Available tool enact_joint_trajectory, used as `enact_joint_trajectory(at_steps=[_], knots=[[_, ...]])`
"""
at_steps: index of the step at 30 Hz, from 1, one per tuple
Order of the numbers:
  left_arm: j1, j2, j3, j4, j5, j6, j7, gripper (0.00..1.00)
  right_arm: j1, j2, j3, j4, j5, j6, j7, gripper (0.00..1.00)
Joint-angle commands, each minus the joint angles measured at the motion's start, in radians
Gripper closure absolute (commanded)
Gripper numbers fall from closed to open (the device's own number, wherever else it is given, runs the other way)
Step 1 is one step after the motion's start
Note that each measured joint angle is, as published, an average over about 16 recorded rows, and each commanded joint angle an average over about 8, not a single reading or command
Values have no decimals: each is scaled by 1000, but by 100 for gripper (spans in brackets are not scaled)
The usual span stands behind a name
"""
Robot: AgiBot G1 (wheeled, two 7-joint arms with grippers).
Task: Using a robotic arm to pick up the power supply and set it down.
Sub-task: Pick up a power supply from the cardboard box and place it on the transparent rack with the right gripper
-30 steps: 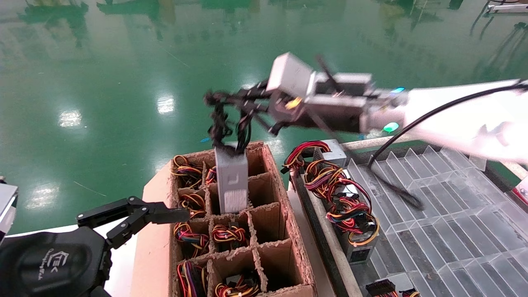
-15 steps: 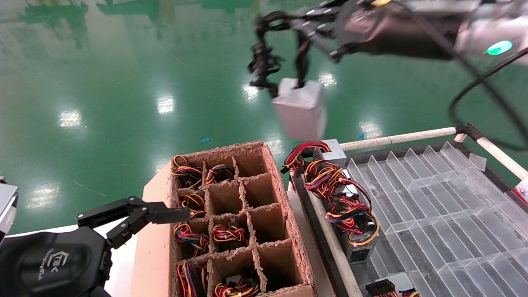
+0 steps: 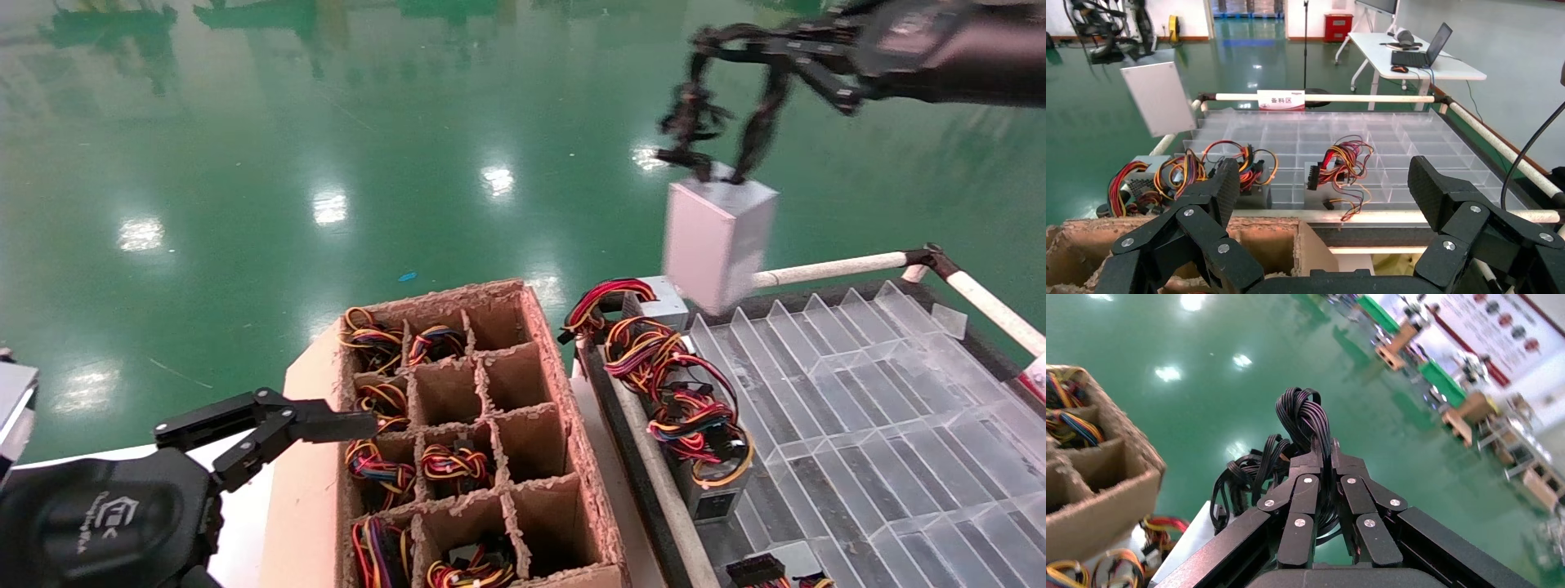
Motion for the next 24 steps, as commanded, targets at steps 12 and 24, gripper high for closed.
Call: enact_joint_trajectory(at_steps=[12,24], knots=[[0,0,0,0,0,0,0,0,-48,13,35,-218,54,7,2,100],[0,0,1,0,0,0,0,0,-138,-63,86,-333,129,252,53,100]])
